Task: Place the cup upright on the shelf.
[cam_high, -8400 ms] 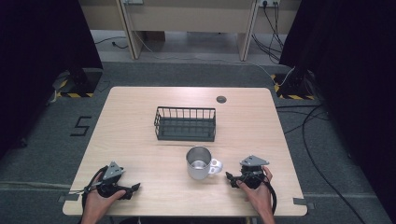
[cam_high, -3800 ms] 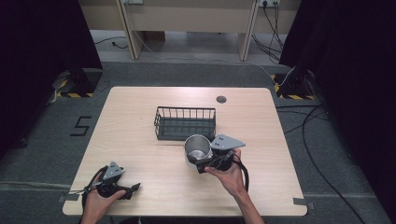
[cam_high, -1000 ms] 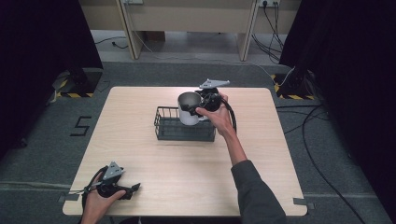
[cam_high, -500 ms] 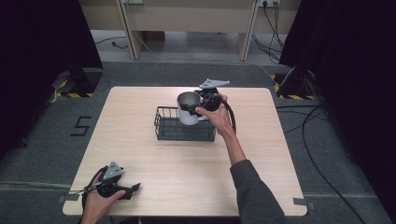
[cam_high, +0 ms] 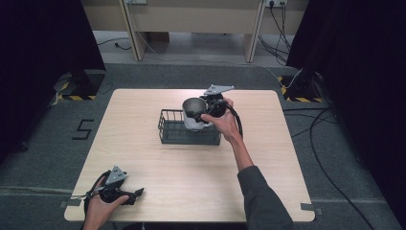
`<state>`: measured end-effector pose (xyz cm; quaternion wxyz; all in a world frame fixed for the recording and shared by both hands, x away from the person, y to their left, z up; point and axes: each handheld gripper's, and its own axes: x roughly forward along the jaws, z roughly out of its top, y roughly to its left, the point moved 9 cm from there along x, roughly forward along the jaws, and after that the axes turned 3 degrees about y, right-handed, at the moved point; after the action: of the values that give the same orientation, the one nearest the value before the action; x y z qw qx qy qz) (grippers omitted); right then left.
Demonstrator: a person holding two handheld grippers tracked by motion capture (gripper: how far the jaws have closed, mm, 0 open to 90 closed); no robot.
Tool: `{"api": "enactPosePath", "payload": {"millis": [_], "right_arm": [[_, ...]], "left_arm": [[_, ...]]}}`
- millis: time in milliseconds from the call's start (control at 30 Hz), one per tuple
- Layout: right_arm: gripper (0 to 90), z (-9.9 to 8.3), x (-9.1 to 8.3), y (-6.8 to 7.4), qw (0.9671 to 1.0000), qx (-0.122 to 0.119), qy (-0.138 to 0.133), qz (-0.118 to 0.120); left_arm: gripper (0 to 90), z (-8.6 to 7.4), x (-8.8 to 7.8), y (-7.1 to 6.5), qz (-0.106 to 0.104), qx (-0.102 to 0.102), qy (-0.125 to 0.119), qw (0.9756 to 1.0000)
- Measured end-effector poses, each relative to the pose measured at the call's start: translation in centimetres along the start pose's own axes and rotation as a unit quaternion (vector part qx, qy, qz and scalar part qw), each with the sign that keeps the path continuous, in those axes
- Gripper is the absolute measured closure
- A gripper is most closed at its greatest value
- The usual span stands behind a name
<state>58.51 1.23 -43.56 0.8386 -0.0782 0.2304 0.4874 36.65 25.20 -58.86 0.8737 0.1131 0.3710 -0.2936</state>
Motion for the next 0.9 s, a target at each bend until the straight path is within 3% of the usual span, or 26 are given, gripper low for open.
{"api": "enactPosePath", "payload": {"millis": [267, 600, 700, 733, 767, 867, 900], "right_arm": [[5.6, -0.6, 0.1, -0.2, 0.9999, 0.005, 0.01, 0.002], [5.2, -1.0, 0.5, 0.1, 0.9994, -0.013, 0.032, -0.008], [8.2, -0.2, 0.3, 0.2, 1.0, -0.004, 0.007, -0.005], [16.4, 0.3, -0.1, 0.3, 0.9999, -0.002, -0.008, 0.006], [14.5, 1.0, -0.4, 0.5, 0.9998, -0.01, -0.014, 0.008], [12.7, 1.5, -0.7, 0.7, 0.9999, -0.012, -0.012, 0.002], [16.3, 1.6, -0.7, 0.8, 0.9998, -0.014, -0.012, 0.005]], "left_arm": [[3.2, 0.0, 0.0, 0.0, 0.0, 0.001, 0.001, 1.0], [3.2, 0.0, 0.0, 0.0, 0.0, 0.001, 0.001, 1.0], [3.2, 0.0, 0.0, 0.0, 0.0, 0.0, 0.0, 1.0], [3.2, 0.0, 0.0, 0.0, 0.0, 0.0, 0.0, 1.0], [3.2, 0.0, 0.0, 0.0, 0.0, 0.0, -0.001, 1.0], [3.2, 0.0, 0.0, 0.0, 0.0, 0.0, -0.001, 1.0], [3.2, 0.0, 0.0, 0.0, 0.0, 0.0, -0.001, 1.0]]}}
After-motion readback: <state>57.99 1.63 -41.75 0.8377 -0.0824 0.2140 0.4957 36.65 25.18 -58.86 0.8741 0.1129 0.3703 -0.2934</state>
